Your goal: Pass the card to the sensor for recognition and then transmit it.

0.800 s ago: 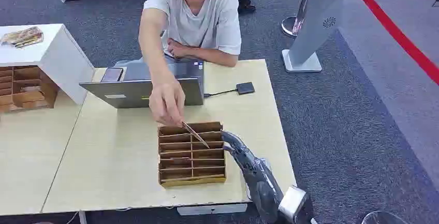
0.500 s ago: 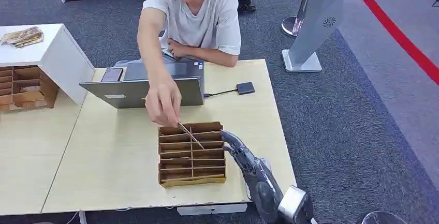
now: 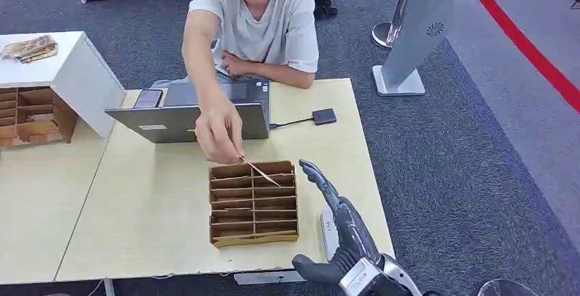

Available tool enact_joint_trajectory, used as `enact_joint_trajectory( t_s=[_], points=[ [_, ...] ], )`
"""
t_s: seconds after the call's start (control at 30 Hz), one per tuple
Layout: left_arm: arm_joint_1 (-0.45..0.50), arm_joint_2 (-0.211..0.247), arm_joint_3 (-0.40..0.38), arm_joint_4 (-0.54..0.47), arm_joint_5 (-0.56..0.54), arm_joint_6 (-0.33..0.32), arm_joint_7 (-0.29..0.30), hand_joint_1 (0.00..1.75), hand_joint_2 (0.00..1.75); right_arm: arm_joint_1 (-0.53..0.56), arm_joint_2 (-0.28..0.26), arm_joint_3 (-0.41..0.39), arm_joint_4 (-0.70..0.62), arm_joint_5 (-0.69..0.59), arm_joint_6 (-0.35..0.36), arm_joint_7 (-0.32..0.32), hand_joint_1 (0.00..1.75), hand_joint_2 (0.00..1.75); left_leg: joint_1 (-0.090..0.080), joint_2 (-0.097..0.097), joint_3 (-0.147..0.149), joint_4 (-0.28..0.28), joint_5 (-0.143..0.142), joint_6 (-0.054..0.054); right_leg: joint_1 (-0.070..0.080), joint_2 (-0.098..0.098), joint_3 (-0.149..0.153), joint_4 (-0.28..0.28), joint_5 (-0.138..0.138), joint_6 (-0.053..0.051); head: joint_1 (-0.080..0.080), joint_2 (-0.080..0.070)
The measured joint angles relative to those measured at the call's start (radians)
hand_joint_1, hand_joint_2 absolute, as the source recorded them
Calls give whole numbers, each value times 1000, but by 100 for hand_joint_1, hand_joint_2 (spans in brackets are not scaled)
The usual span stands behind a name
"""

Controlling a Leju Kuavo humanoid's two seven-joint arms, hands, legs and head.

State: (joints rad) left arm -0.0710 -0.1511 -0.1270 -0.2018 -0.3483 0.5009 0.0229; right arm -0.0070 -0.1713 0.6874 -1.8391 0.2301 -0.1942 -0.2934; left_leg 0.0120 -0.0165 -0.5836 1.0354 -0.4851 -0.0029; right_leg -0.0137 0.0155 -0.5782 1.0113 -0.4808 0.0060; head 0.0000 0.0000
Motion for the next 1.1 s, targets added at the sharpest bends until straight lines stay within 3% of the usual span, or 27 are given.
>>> enact_joint_trajectory(
  t_s=[0.3, 0.43, 0.57, 0.7, 0.77, 1.1],
  points=[
    [0, -5, 0, 0, -5, -1, 5, 0, 0, -23, 0, 8, -8, 51, -23, 13, 0, 175, 0, 0, 0, 0, 0, 0, 0, 0, 0, 0, 0, 0, 0, 0],
    [0, -7, 0, 0, -26, -13, 19, 0, 0, -70, 1, 20, -23, 321, -87, 109, 0, 175, 0, 0, 0, 0, 0, 0, 0, 0, 0, 0, 0, 0, 0, 0],
    [-2, -9, -2, 0, -59, -38, 48, 0, 0, -175, 6, 31, -25, 656, -105, 211, 0, 175, 0, 0, 0, 0, 1, 0, 0, 0, 0, 0, 1, 0, 0, 0],
    [-5, -9, -9, 0, -106, -78, 83, 0, 0, -292, 29, 38, 1, 962, -74, 305, 0, 175, 0, 1, 0, 0, 2, 0, 0, 0, 0, 1, 1, 0, 0, 0],
    [-11, -9, -19, 0, -127, -94, 97, 0, 0, -358, 40, 50, 34, 1040, -35, 334, 0, 175, 0, 0, 0, 0, 3, -1, 0, 0, 0, 1, 2, -1, 0, 0],
    [-26, -9, -50, -7, -165, -125, 119, 0, 0, -500, 93, 72, 177, 1060, 23, 367, 0, 175, 0, 0, 0, 0, 3, -1, 0, 0, 0, 1, 2, -1, 0, 0]
  ],
)
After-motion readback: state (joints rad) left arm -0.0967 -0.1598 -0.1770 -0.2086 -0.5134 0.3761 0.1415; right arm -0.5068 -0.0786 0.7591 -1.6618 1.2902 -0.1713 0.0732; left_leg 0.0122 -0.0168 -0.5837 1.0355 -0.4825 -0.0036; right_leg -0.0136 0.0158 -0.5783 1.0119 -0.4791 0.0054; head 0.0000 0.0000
